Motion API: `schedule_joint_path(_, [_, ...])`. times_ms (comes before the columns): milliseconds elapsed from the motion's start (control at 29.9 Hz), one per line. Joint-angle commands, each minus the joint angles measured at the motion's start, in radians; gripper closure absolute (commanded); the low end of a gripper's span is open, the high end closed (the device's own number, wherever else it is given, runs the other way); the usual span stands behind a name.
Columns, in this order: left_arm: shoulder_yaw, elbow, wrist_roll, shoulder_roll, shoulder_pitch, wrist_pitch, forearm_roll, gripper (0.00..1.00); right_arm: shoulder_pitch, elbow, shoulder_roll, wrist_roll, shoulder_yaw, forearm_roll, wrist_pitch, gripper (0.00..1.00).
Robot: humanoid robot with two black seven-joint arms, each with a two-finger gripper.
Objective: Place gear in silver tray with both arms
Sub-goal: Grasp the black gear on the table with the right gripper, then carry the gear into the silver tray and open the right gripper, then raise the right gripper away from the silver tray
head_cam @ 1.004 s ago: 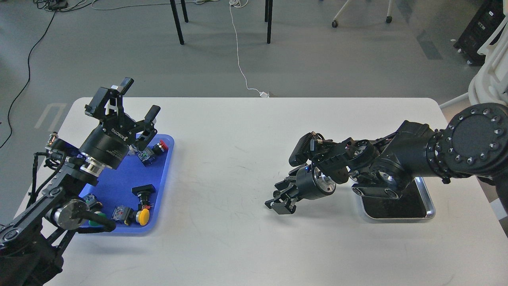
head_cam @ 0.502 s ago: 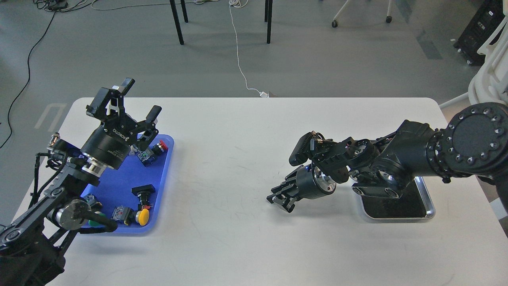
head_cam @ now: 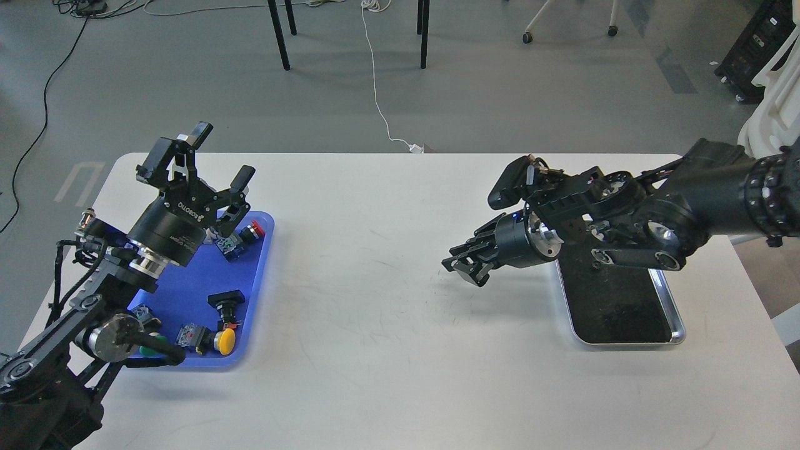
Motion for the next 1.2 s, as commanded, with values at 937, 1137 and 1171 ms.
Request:
schedule_joint_path(937, [0.006,-0.026,0.0,-0.012,0.016,0.002,0.011,0.02,-0.237,-0.026,-0.448,0.0,-0.021,-0.194,0.005,0.72])
schedule_joint_path(1137, [0.006,-0.026,0.0,-0.009,0.017,0.001,0.01,0.02,-0.256,-0.027,-0.45,0.0,0.014,-0.191,0.002,0.34])
schedule_joint_path(1171, [0.005,-0.026,0.0,-0.009,0.017,0.001,0.01,0.02,-0.256,-0.027,-0.452,0.0,0.022,-0.191,0.002,0.21])
